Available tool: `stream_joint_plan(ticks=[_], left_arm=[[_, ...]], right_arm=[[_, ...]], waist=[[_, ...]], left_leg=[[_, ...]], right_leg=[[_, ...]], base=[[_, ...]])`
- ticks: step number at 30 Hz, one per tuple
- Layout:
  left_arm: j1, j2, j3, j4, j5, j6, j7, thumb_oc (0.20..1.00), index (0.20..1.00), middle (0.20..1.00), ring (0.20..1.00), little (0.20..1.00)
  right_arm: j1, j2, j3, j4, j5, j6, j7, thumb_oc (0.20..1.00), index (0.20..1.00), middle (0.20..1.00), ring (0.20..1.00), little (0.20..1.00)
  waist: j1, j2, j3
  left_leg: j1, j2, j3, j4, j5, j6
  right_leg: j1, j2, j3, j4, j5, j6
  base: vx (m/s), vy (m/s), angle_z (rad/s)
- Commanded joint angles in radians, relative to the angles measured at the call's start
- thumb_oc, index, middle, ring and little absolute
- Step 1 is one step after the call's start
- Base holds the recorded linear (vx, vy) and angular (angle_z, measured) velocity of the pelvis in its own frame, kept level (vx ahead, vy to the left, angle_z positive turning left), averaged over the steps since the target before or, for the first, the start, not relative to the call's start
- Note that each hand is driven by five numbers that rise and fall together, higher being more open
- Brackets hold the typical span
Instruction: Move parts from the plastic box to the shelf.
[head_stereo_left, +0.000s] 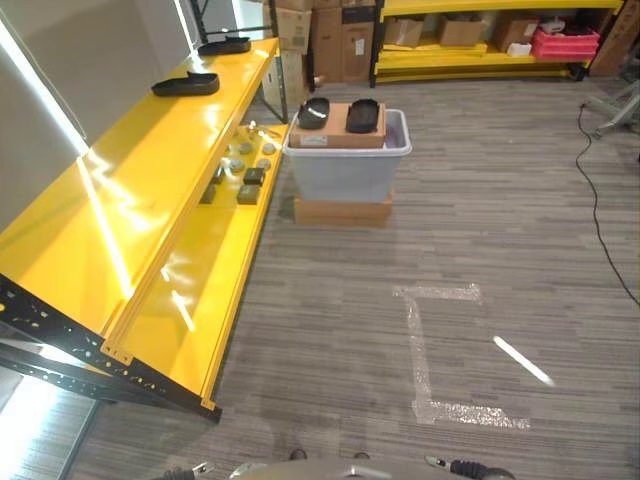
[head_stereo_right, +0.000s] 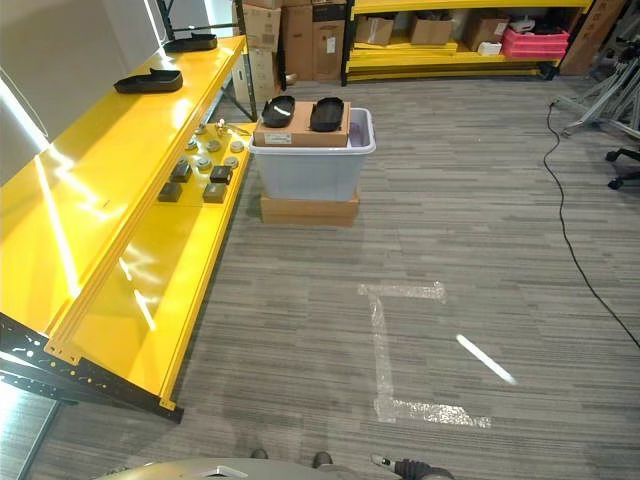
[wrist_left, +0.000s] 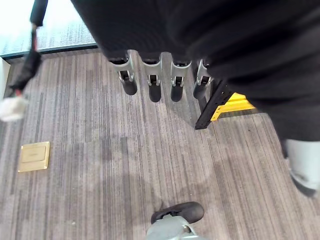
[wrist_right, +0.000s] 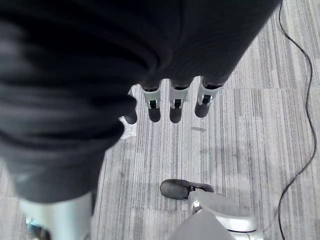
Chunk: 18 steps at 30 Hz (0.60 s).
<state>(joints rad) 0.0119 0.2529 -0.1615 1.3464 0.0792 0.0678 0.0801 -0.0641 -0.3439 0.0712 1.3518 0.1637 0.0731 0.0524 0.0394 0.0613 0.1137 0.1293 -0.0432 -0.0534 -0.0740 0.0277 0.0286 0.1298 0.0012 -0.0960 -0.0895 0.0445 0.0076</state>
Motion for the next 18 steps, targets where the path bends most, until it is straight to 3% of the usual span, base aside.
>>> stream_joint_plan(ticks=[1,18], left_arm=[[-0.066,0.021,0.019,0.060,-0.024,-0.002,0.016,1.000,1.000,1.000,1.000,1.000],[-0.060,-0.003,0.073,0.009,-0.141,-0.031,0.041,1.000,1.000,1.000,1.000,1.000]], right_arm=[[-0.022,0.006,0.002,0.037,0.047,-0.003,-0.018,1.000,1.000,1.000,1.000,1.000],[0.006,0.024,-0.007,-0.002,0.116,-0.030,-0.017,1.000,1.000,1.000,1.000,1.000]], waist=[[0.010,-0.027,0.009],[0.014,-0.044,0.005]], left_leg=[[-0.002,0.037,-0.084,-0.013,-0.030,-0.080],[-0.007,0.033,-0.093,-0.013,-0.024,-0.083]], right_leg=[[0.039,-0.078,0.030,0.002,-0.047,0.112],[0.037,-0.077,0.026,0.002,-0.044,0.110]], base=[[0.00,0.000,0.00],[0.00,0.000,0.00]])
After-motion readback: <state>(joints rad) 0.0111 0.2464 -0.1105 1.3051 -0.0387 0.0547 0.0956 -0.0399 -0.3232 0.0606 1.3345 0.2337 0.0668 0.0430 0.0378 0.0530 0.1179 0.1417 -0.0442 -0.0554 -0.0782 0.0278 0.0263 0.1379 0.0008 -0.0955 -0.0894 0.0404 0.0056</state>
